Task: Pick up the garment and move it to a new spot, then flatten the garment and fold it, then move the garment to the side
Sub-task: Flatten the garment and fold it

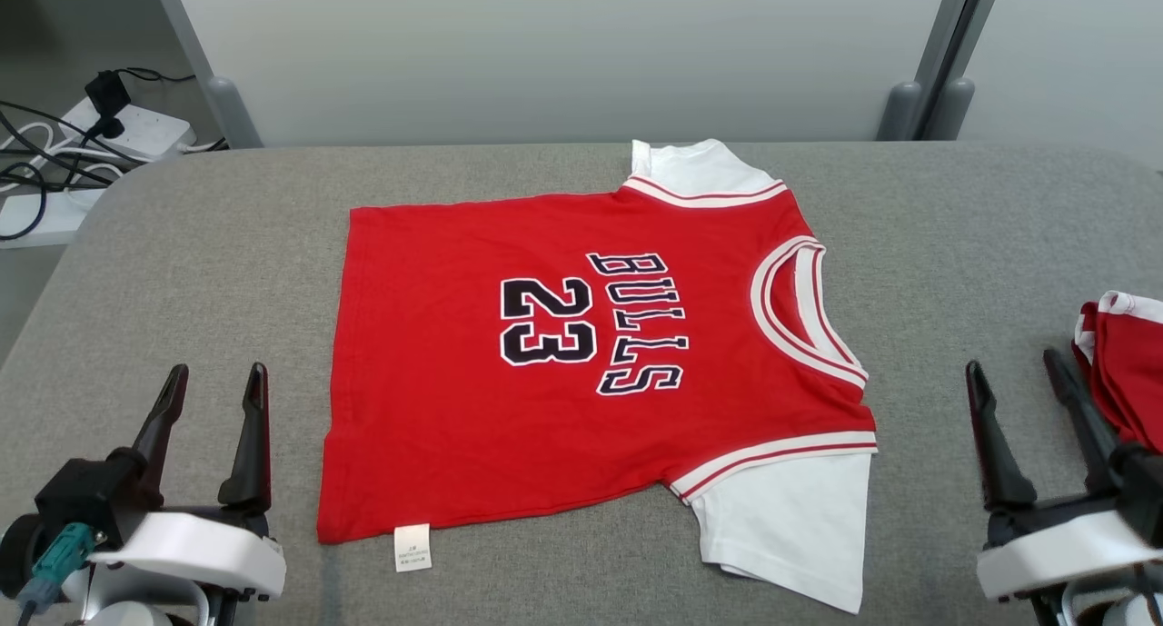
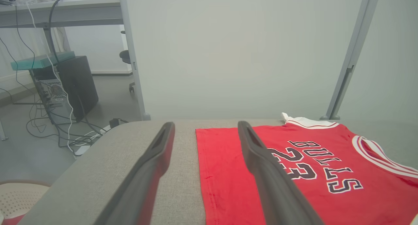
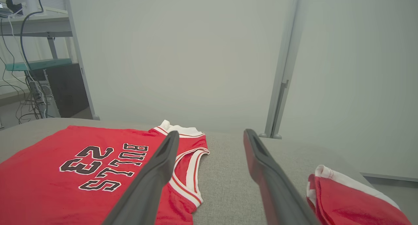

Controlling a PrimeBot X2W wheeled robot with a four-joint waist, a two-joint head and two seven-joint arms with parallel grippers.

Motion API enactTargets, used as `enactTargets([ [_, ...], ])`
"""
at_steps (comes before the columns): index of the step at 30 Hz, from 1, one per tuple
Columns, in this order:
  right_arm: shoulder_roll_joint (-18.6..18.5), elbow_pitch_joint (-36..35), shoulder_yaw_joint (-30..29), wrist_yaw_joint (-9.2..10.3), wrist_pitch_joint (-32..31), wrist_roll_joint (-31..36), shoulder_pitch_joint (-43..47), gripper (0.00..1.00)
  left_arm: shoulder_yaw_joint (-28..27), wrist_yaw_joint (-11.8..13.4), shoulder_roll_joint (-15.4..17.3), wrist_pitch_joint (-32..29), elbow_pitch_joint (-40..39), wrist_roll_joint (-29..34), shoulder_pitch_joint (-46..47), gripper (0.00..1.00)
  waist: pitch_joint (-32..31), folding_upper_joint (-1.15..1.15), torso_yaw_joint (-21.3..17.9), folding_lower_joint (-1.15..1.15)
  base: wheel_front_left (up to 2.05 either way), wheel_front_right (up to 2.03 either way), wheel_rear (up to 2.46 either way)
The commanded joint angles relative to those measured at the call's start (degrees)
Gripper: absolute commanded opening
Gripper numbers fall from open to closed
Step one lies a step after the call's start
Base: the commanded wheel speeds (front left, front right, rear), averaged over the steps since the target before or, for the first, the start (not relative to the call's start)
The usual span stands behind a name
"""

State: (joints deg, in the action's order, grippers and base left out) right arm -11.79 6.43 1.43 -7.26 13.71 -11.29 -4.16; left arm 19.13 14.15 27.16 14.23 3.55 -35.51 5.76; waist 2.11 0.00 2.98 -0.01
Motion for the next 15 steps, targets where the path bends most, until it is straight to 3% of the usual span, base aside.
enactTargets([
  [1, -0.38, -0.64, 1.36, -0.23, 0.84, 0.44, 0.37, 1.00, -3.25, -0.57, 1.42, 0.71, -0.65, 0.88, 1.13, 1.00, -0.50, 0.00, 0.14, 0.01, 0.00, 0.00, 0.00],
  [10, 1.80, 0.75, 1.10, -0.23, 1.24, 1.19, 6.64, 1.00, -9.21, -6.07, -1.02, 0.75, -0.97, 5.60, -7.22, 1.00, -2.41, 0.00, 0.73, 0.01, 0.00, 0.00, 0.00],
  [15, 2.56, -0.89, 1.56, -0.23, 1.27, 1.46, 9.51, 1.00, -11.13, -7.50, -4.40, 0.76, -2.38, 7.57, -10.27, 1.00, -2.89, 0.00, 0.41, 0.01, 0.00, 0.00, 0.00],
])
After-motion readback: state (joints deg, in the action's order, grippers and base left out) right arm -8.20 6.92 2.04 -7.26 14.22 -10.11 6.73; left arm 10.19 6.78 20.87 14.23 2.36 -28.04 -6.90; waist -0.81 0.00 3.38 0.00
